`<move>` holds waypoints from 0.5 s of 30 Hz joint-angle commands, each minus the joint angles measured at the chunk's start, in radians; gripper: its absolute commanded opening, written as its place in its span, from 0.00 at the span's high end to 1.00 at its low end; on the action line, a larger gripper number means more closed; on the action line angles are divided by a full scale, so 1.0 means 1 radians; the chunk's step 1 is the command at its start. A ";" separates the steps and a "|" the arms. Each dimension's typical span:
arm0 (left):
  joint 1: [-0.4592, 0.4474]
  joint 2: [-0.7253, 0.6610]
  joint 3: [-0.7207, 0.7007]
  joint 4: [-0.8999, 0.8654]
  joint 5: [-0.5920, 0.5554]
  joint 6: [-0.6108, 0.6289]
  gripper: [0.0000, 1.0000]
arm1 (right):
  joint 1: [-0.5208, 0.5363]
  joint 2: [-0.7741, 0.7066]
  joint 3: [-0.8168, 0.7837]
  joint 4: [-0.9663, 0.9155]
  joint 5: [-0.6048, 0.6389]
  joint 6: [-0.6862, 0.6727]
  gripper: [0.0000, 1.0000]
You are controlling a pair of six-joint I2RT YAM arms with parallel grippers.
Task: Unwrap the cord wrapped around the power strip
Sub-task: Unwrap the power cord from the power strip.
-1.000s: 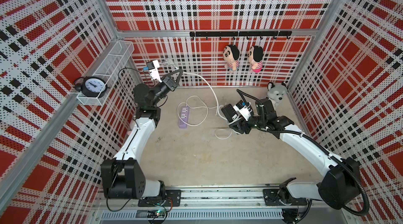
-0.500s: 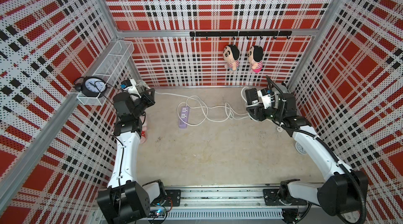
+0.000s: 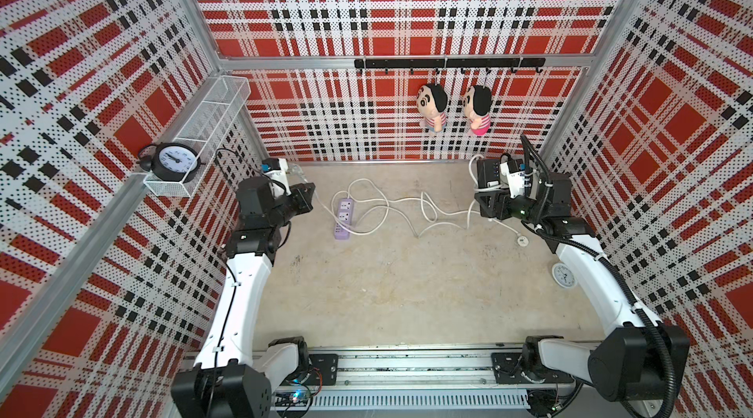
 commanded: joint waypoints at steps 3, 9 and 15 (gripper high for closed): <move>-0.078 0.011 -0.022 0.078 0.018 -0.057 1.00 | 0.069 -0.071 0.033 0.039 -0.265 -0.086 0.90; -0.237 0.022 -0.077 0.107 -0.005 -0.077 1.00 | 0.083 -0.075 0.061 0.025 -0.217 -0.052 0.90; -0.375 -0.036 -0.238 0.126 -0.031 -0.145 1.00 | 0.083 -0.048 0.073 0.014 -0.189 -0.031 0.91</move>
